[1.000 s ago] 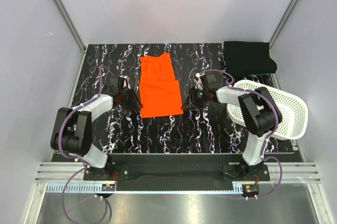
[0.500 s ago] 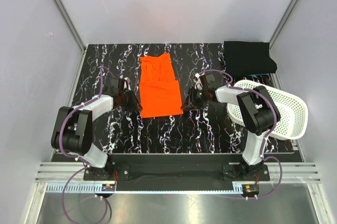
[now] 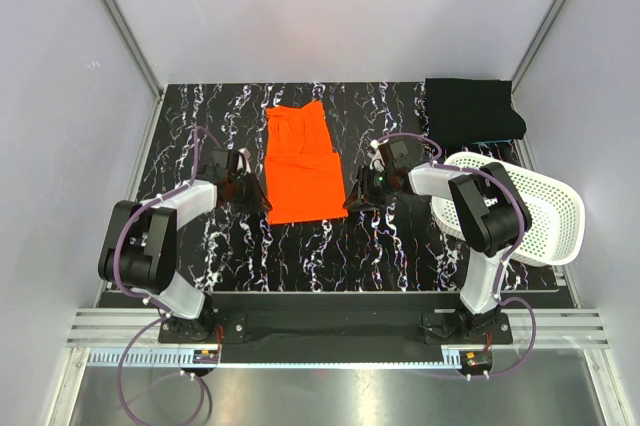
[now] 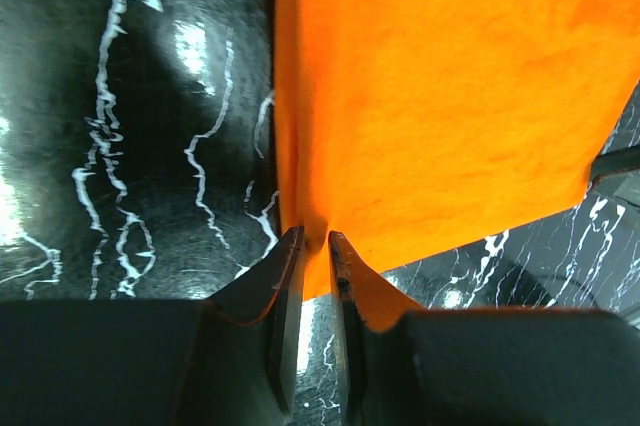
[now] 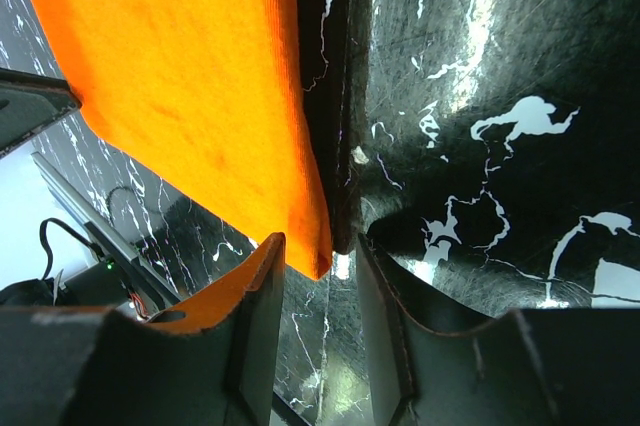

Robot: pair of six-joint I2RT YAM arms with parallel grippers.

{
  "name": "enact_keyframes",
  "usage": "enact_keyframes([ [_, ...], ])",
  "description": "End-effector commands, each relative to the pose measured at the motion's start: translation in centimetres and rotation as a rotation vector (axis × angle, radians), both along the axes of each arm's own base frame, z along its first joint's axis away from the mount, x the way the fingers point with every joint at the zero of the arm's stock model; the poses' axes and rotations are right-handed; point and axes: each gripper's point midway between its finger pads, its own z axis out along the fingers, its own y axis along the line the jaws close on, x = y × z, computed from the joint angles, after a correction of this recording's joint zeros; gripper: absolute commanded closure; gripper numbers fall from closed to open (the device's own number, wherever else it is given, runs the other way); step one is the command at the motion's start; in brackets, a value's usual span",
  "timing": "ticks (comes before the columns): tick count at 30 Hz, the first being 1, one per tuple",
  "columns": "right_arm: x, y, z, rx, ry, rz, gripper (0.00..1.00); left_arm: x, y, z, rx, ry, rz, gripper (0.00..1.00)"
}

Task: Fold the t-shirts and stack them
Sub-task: Fold the tshirt

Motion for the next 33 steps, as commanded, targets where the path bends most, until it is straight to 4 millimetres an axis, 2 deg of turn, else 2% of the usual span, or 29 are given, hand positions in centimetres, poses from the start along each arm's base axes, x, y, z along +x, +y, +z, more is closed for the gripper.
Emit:
enact_keyframes([
  [1, 1.2, 0.8, 1.3, 0.036, -0.044, 0.015, 0.58, 0.7, -0.8, 1.3, -0.017, -0.058, -0.033, 0.8],
  [5, 1.3, 1.1, 1.1, 0.045, -0.041, 0.019, 0.58, 0.3, -1.0, 0.5, -0.019, -0.03, -0.042, 0.83],
  [6, 1.4, 1.2, 1.1, 0.054, -0.038, 0.022, 0.59, 0.3, -1.0, 0.5, -0.02, -0.03, -0.043, 0.86],
  [8, 1.2, 1.5, 1.1, 0.061, -0.036, 0.03, 0.6, 0.2, -0.9, 0.8, -0.019, -0.035, -0.038, 1.0],
  [9, 1.2, 1.7, 1.1, 0.065, -0.037, 0.034, 0.63, 0.0, -0.9, 1.0, -0.014, -0.032, -0.035, 1.0],
  [13, 1.2, 2.2, 1.1, 0.068, -0.045, 0.035, 0.93, -0.3, -0.1, 2.9, 0.045, -0.094, 0.007, 1.0],
  [14, 1.0, 2.0, 0.8, 0.065, -0.04, 0.031, 1.0, -0.5, 0.1, 2.8, 0.051, -0.093, 0.033, 1.0],
  [16, 1.0, 2.0, 0.6, 0.062, -0.044, 0.022, 1.0, -1.3, 0.8, 1.6, 0.078, -0.072, 0.055, 1.0],
  [19, 0.8, 1.7, 0.2, 0.056, -0.039, -0.001, 1.0, -2.2, 0.8, 0.3, 0.075, -0.032, 0.056, 1.0],
  [29, -0.8, 1.1, -0.2, 0.048, -0.014, -0.017, 1.0, -2.3, 0.9, -1.5, 0.104, 0.021, 0.045, 1.0],
  [33, -2.6, 0.3, -0.8, 0.03, 0.005, -0.006, 1.0, -2.7, 1.1, -0.9, 0.12, 0.016, 0.044, 0.89],
])
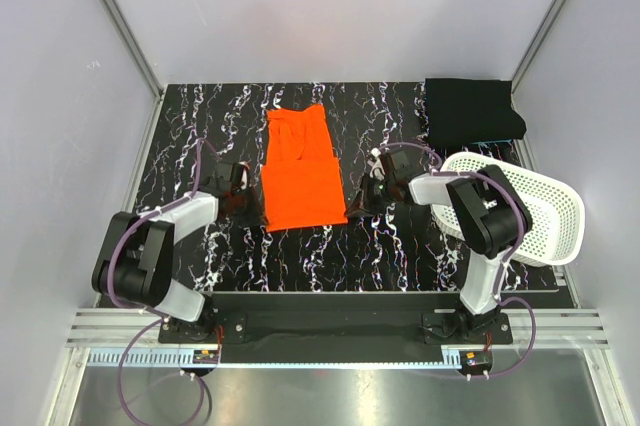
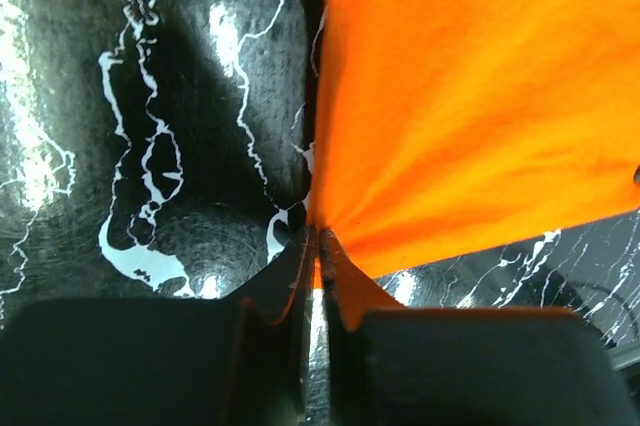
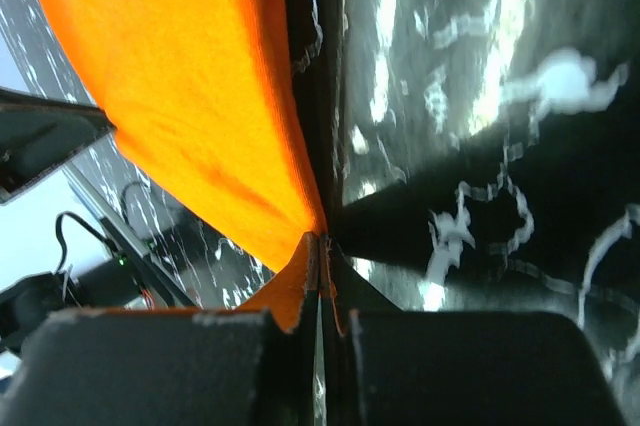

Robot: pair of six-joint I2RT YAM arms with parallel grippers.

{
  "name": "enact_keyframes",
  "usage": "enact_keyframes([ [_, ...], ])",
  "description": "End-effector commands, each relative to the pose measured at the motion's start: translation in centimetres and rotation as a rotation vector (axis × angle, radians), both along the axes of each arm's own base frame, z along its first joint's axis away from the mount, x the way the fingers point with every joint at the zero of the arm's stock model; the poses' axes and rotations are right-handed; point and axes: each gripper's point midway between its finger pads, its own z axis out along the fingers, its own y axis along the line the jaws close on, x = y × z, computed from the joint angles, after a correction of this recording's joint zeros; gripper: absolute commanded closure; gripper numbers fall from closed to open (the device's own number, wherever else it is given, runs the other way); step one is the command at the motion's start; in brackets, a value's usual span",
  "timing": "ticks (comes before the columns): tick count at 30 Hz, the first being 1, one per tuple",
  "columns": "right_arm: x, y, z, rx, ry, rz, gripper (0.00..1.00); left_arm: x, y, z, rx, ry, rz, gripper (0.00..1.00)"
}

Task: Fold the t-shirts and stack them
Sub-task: Fold the tshirt

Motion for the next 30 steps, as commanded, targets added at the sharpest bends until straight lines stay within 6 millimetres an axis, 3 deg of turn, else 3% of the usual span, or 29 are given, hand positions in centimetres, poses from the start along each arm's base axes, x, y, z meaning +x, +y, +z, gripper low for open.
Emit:
enact_keyframes([
  [1, -2.0, -0.6, 0.3, -0.019, -0.007, 0.01, 1.0, 0.6, 0.7, 1.3, 0.051, -0.047, 0.006, 0.85],
  [4, -3.5, -0.9, 0.6, -0.017, 0.003, 0.011, 1.0, 0.4, 0.8, 3.1, 0.057, -0.08, -0.001, 0.81],
  [8, -4.2, -1.2, 0.8, -0.032, 0.015, -0.001, 0.68, 1.0, 0.5, 5.8, 0.036, -0.153, -0.001, 0.71],
  [9, -4.0, -1.4, 1.0, -0.041, 0.008, -0.01, 0.66, 1.9, 0.3, 6.9, 0.026, -0.183, -0.009, 0.69],
  [12, -3.5, -2.0, 1.5, -0.095, 0.003, -0.036, 0.65, 4.1, -0.9, 8.9, -0.015, -0.233, -0.059, 0.67],
  [13, -3.2, -2.2, 1.7, -0.11, -0.003, -0.044, 0.66, 4.6, -1.6, 8.4, -0.047, -0.208, -0.085, 0.67],
  [14, -1.8, -2.3, 2.6, -0.129, -0.035, -0.069, 0.66, 6.3, -2.0, 9.7, -0.078, -0.248, -0.09, 0.68],
  [15, -1.7, -2.6, 2.7, -0.154, -0.025, -0.074, 0.68, 7.0, -2.4, 9.0, -0.099, -0.23, -0.101, 0.72],
  [17, 0.4, -2.0, 4.4, -0.15, -0.069, -0.088, 0.73, 8.9, -3.8, 10.2, -0.168, -0.264, -0.133, 0.72],
  [18, 1.1, -1.7, 5.0, -0.143, -0.081, -0.087, 0.8, 9.3, -4.3, 9.1, -0.186, -0.232, -0.146, 0.72],
  [19, 2.6, -0.9, 6.6, -0.115, -0.122, -0.081, 0.83, 9.9, -4.5, 9.0, -0.193, -0.23, -0.151, 0.73],
  [20, 2.9, -0.1, 6.5, -0.093, -0.121, -0.042, 0.85, 10.9, -4.8, 9.5, -0.201, -0.243, -0.154, 0.73],
  [21, 3.5, 0.6, 7.2, -0.068, -0.136, -0.016, 0.87, 11.4, -5.1, 8.3, -0.203, -0.212, -0.156, 0.73],
  [22, 4.8, 1.7, 8.8, -0.031, -0.183, 0.012, 0.88, 12.3, -5.3, 8.7, -0.205, -0.224, -0.16, 0.72],
  [24, 5.7, 3.1, 8.1, 0.011, -0.175, 0.076, 0.9, 13.2, -5.4, 7.2, -0.2, -0.192, -0.156, 0.72],
  [25, 6.9, 3.9, 9.2, 0.035, -0.205, 0.091, 0.91, 13.7, -5.4, 6.9, -0.196, -0.188, -0.154, 0.72],
  [26, 7.3, 4.1, 7.9, 0.044, -0.174, 0.11, 0.92, 14.5, -5.5, 7.2, -0.192, -0.194, -0.149, 0.72],
  [27, 7.9, 4.1, 7.4, 0.043, -0.167, 0.106, 0.92, 14.9, -5.3, 5.8, -0.169, -0.168, -0.135, 0.72],
  [29, 9.7, 3.5, 5.9, 0.031, -0.156, 0.086, 0.93, 15.8, -5.0, 5.4, -0.145, -0.159, -0.121, 0.72],
  [30, 10.3, 3.1, 5.2, 0.024, -0.15, 0.075, 0.94, 16.1, -4.6, 4.2, -0.12, -0.143, -0.106, 0.72],
])
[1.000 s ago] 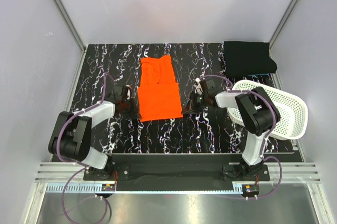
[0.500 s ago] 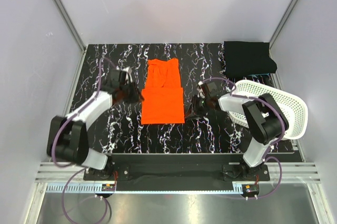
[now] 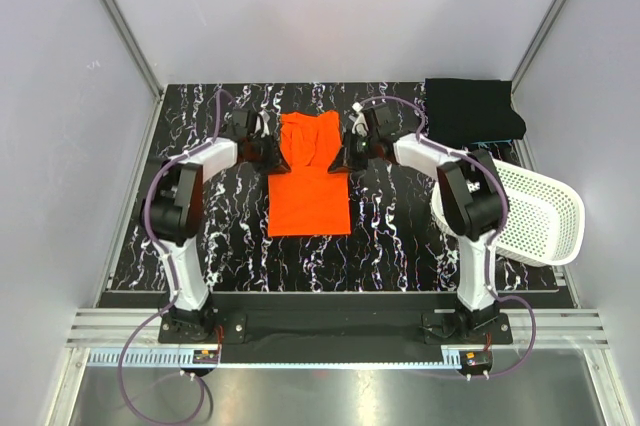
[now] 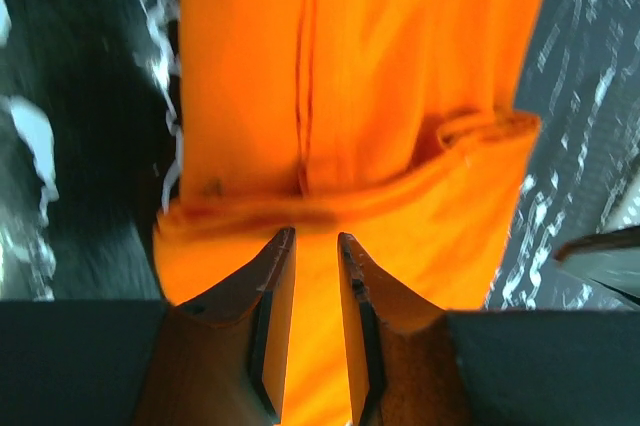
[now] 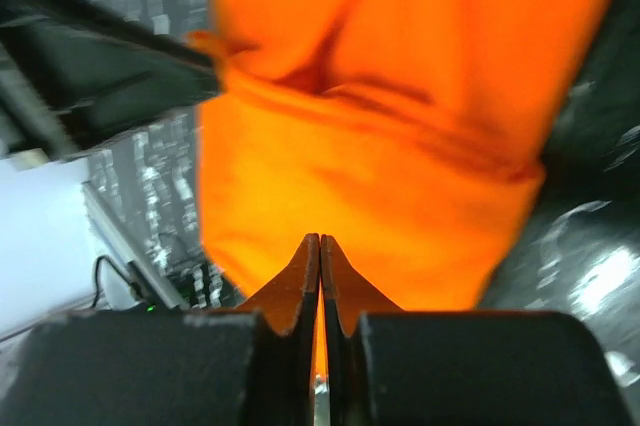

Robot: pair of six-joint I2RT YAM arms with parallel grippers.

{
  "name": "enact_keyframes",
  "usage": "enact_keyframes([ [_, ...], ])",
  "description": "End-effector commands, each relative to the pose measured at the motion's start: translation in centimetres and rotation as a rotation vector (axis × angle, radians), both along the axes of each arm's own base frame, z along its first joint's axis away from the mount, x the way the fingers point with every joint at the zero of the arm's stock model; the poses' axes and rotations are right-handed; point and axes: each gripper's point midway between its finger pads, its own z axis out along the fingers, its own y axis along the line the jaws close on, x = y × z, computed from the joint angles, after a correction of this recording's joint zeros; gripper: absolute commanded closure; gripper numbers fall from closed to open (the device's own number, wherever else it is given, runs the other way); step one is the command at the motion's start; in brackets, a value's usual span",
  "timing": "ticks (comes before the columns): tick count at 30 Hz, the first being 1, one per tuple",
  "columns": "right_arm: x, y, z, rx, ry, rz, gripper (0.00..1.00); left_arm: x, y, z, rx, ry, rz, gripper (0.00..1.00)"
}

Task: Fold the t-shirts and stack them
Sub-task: Fold the tshirt

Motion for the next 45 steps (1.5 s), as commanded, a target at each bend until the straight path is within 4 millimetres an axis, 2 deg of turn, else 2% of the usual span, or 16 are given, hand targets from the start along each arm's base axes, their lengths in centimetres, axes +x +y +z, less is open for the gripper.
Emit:
enact_keyframes([
  [1, 1.8, -1.2, -2.8, -0.007, 0.041, 0.015, 0.94, 2.6, 0.3, 0.5, 0.028, -0.05, 0.01, 0.72],
  [5, 2.8, -3.2, -7.5, -0.062, 0.091, -0.011, 0.96, 2.8, 0.7, -1.8, 0.055, -0.006, 0.019, 0.72],
  [9, 3.2, -4.1, -8.3, -0.079, 0.104, -0.022, 0.96, 3.0, 1.3, -2.5, 0.089, 0.002, 0.042, 0.69],
  [12, 3.7, -4.2, -6.4, -0.086, 0.076, -0.028, 0.95, 3.8, 1.1, -0.4, 0.082, -0.012, 0.019, 0.69],
  [16, 4.4, -4.4, -2.1, -0.091, 0.042, -0.07, 0.83, 4.4, 0.6, 6.3, 0.057, -0.12, -0.031, 0.66],
  [17, 4.0, -4.6, -0.5, -0.085, 0.057, -0.102, 0.8, 3.8, 0.6, 9.0, 0.048, -0.17, -0.04, 0.64],
  [20, 2.8, -6.0, 1.9, -0.107, 0.078, -0.22, 0.66, 1.1, 1.5, 12.3, 0.064, -0.237, -0.052, 0.62],
  [21, 1.2, -6.8, 0.9, -0.128, 0.121, -0.247, 0.65, 0.1, 1.6, 12.6, 0.058, -0.239, -0.053, 0.62],
  [22, 0.6, -7.4, 2.5, -0.128, 0.094, -0.285, 0.64, -1.7, 1.7, 11.1, 0.055, -0.198, -0.056, 0.62],
  [24, -2.4, -8.4, 1.0, -0.14, 0.185, -0.336, 0.62, -4.2, 1.7, 11.7, 0.043, -0.213, -0.067, 0.62],
  [26, -4.3, -8.7, 2.1, -0.112, 0.18, -0.386, 0.54, -7.6, 1.1, 10.0, 0.036, -0.186, -0.104, 0.62],
  [27, -7.0, -8.5, 0.3, -0.131, 0.219, -0.367, 0.54, -8.7, 0.9, 9.4, 0.032, -0.175, -0.108, 0.62],
  [28, -7.6, -8.8, 1.1, -0.129, 0.183, -0.391, 0.54, -10.7, 0.7, 7.3, 0.03, -0.131, -0.125, 0.62],
  [31, -11.2, -8.7, -1.2, -0.146, 0.236, -0.422, 0.53, -14.3, 0.9, 5.2, -0.025, -0.084, -0.084, 0.61],
  [37, -14.0, -6.3, -2.3, -0.088, 0.218, -0.457, 0.52, -17.0, 0.7, 2.9, -0.103, -0.094, 0.0, 0.51],
  [45, -13.8, -6.4, -4.6, -0.033, 0.208, -0.554, 0.5, -17.9, 1.7, -1.2, -0.09, -0.064, 0.113, 0.47],
])
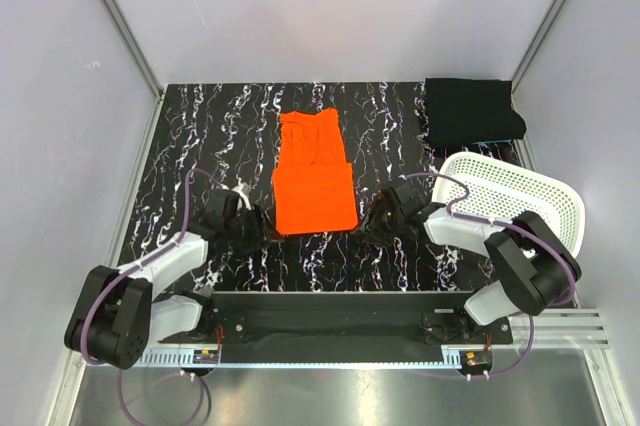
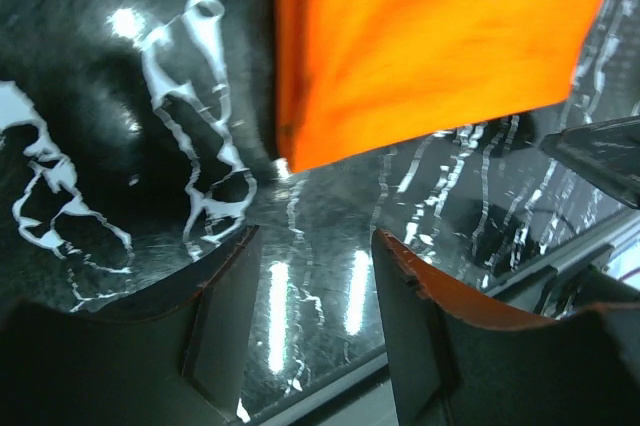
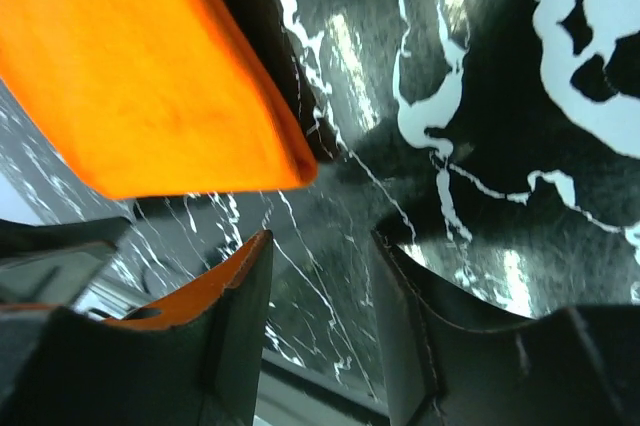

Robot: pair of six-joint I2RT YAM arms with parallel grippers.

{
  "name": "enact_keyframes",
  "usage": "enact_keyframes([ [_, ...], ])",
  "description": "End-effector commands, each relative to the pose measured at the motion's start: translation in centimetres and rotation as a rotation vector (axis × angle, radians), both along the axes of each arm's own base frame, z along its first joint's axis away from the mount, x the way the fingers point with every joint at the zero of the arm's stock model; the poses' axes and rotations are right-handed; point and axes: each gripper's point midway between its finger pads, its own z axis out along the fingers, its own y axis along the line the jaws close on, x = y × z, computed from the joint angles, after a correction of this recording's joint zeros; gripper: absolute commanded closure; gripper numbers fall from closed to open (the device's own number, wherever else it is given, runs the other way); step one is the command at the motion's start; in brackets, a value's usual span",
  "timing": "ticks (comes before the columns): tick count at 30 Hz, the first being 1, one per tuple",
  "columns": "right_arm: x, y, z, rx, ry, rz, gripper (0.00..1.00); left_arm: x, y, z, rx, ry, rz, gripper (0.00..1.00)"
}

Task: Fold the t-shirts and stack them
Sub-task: Fold the tshirt

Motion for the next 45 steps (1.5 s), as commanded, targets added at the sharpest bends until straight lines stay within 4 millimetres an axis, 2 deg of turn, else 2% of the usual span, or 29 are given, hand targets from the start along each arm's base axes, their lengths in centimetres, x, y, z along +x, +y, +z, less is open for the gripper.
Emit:
enact_keyframes([
  [1, 2.5, 0.7, 1.2, 0.067, -0.102, -0.094, 0.5, 2.1, -0.1, 0.3, -0.017, -0.081, 0.07, 0.47],
  [2, 2.9, 1.0, 1.5, 0.092, -0.114, -0.101, 0.5, 2.1, 0.1, -0.2, -0.008, -0.067, 0.077, 0.47],
  [4, 2.8, 0.8, 0.8, 0.087, -0.111, -0.113, 0.5, 2.1, 0.3, -0.8, 0.002, -0.058, 0.098, 0.47],
  [8, 3.0, 0.9, -0.1, 0.102, -0.11, -0.133, 0.51, 2.7, 0.3, -1.1, 0.003, -0.072, 0.114, 0.48],
  [10, 2.6, 0.4, -1.1, 0.089, -0.096, -0.152, 0.52, 2.7, 0.3, -1.3, 0.016, -0.073, 0.11, 0.5],
  [17, 2.1, 0.2, -2.7, 0.11, -0.094, -0.163, 0.59, 2.3, 0.7, -2.9, 0.071, -0.056, 0.122, 0.54],
  [24, 1.5, -0.3, -3.7, 0.094, -0.095, -0.15, 0.78, 2.3, 0.7, -2.9, 0.061, -0.072, 0.14, 0.7],
  [27, 1.3, -0.2, -3.7, 0.103, -0.098, -0.142, 0.93, 2.0, 0.7, -3.1, 0.062, -0.07, 0.132, 0.85],
  [28, 1.3, -0.1, -3.4, 0.111, -0.107, -0.137, 0.96, 2.0, 0.7, -3.0, 0.061, -0.075, 0.132, 0.9],
  [29, 1.3, -0.2, -3.1, 0.113, -0.121, -0.129, 1.0, 2.0, 0.7, -2.8, 0.064, -0.083, 0.125, 1.0],
  [33, 0.7, -0.5, -2.3, 0.107, -0.145, -0.093, 1.0, 1.8, 0.4, -1.6, 0.073, -0.117, 0.088, 1.0],
  [34, 0.7, -0.5, -1.4, 0.108, -0.174, -0.073, 1.0, 1.3, 0.2, -1.4, 0.078, -0.112, 0.07, 1.0],
  [36, -0.1, -1.2, -1.3, 0.073, -0.16, -0.054, 1.0, 1.0, -0.1, 0.3, 0.069, -0.15, 0.054, 1.0],
  [38, -0.7, -1.4, 0.1, 0.07, -0.183, -0.032, 1.0, 0.3, -0.6, 2.2, 0.058, -0.195, 0.034, 1.0],
  [39, -0.6, -1.3, 1.9, 0.091, -0.23, -0.021, 1.0, -0.5, -0.5, 2.4, 0.06, -0.175, 0.034, 1.0],
  [40, -1.5, -1.7, 2.0, 0.061, -0.22, 0.0, 1.0, -0.5, -0.5, 3.7, 0.043, -0.205, 0.047, 1.0],
  [41, -1.6, -1.8, 3.1, 0.064, -0.243, 0.002, 1.0, -0.5, -0.8, 4.8, 0.02, -0.219, 0.044, 1.0],
  [42, -1.4, -1.9, 5.4, 0.091, -0.311, 0.0, 1.0, -1.0, -0.9, 5.3, 0.006, -0.216, 0.036, 1.0],
  [43, -2.5, -2.7, 5.1, 0.057, -0.28, 0.012, 1.0, -1.2, -1.1, 6.5, -0.018, -0.241, 0.031, 1.0],
  [44, -2.6, -2.8, 6.3, 0.063, -0.301, 0.017, 1.0, -1.2, -1.5, 7.7, -0.04, -0.258, 0.023, 1.0],
  [45, -2.9, -3.0, 8.0, 0.078, -0.342, 0.019, 1.0, -1.7, -1.7, 8.1, -0.045, -0.254, 0.01, 1.0],
])
